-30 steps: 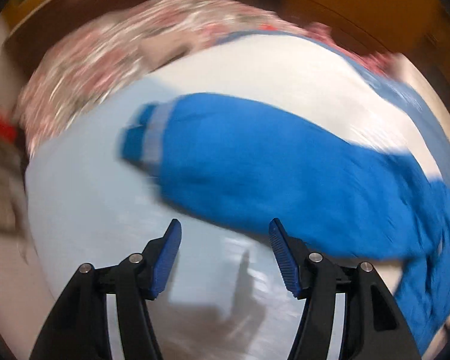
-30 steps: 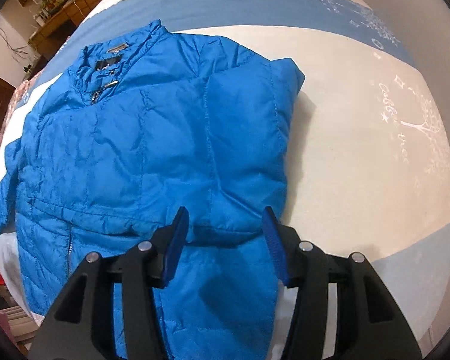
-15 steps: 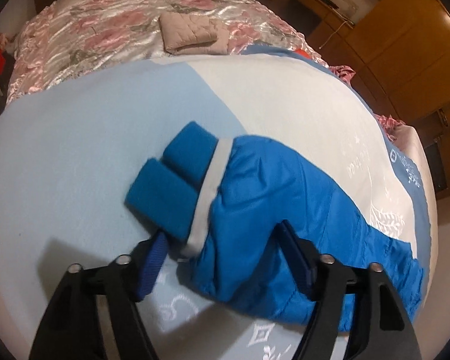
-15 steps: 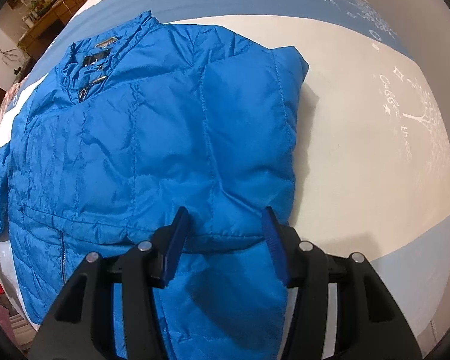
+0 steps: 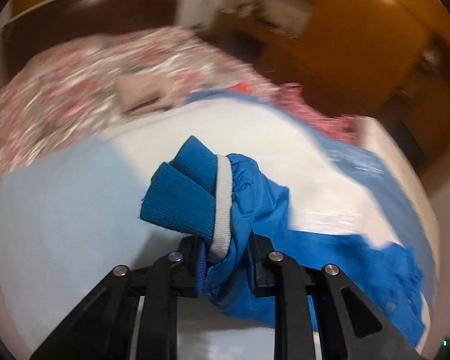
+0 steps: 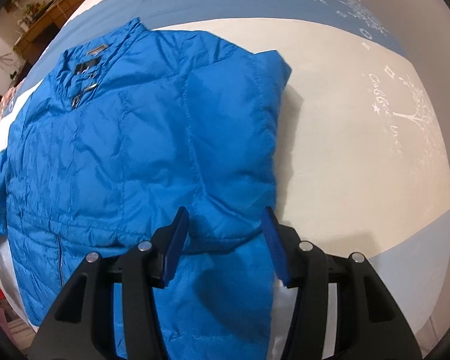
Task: Fold large clothes
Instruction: 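Lift the sleeve and fold it across the jacket body with the left tool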
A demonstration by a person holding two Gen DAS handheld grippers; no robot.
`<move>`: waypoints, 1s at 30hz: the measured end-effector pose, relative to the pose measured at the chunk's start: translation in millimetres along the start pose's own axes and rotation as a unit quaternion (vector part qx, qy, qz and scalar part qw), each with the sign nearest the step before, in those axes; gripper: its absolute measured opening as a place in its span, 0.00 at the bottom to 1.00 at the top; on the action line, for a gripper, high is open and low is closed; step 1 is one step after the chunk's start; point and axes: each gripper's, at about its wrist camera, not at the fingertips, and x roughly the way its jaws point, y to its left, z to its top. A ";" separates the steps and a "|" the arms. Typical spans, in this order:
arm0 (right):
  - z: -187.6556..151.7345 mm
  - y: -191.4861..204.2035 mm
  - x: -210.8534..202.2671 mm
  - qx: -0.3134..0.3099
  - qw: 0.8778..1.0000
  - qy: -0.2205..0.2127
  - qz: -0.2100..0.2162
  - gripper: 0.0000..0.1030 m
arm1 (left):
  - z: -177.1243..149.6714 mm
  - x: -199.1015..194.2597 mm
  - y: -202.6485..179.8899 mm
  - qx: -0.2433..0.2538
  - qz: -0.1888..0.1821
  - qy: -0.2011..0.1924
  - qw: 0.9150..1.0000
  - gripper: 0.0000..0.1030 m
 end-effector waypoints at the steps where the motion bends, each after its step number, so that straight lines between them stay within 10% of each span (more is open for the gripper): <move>1: 1.6 -1.0 0.8 0.001 1.000 0.000 0.000 0.48 | 0.8 -3.4 -15.1 0.013 -0.009 -0.001 1.000 0.20; 7: 8.9 -1.1 -1.8 -0.004 1.000 0.000 -0.012 0.48 | -30.2 -19.7 -166.3 0.142 -0.083 0.009 0.986 0.20; 15: 7.1 11.2 -10.7 -0.010 1.000 -0.003 -0.008 0.48 | -110.4 -4.3 -319.9 0.273 -0.151 0.062 0.948 0.20; 30: 8.4 12.4 12.3 -0.011 1.000 0.016 0.005 0.48 | -216.7 70.5 -386.2 0.355 -0.154 0.189 0.902 0.20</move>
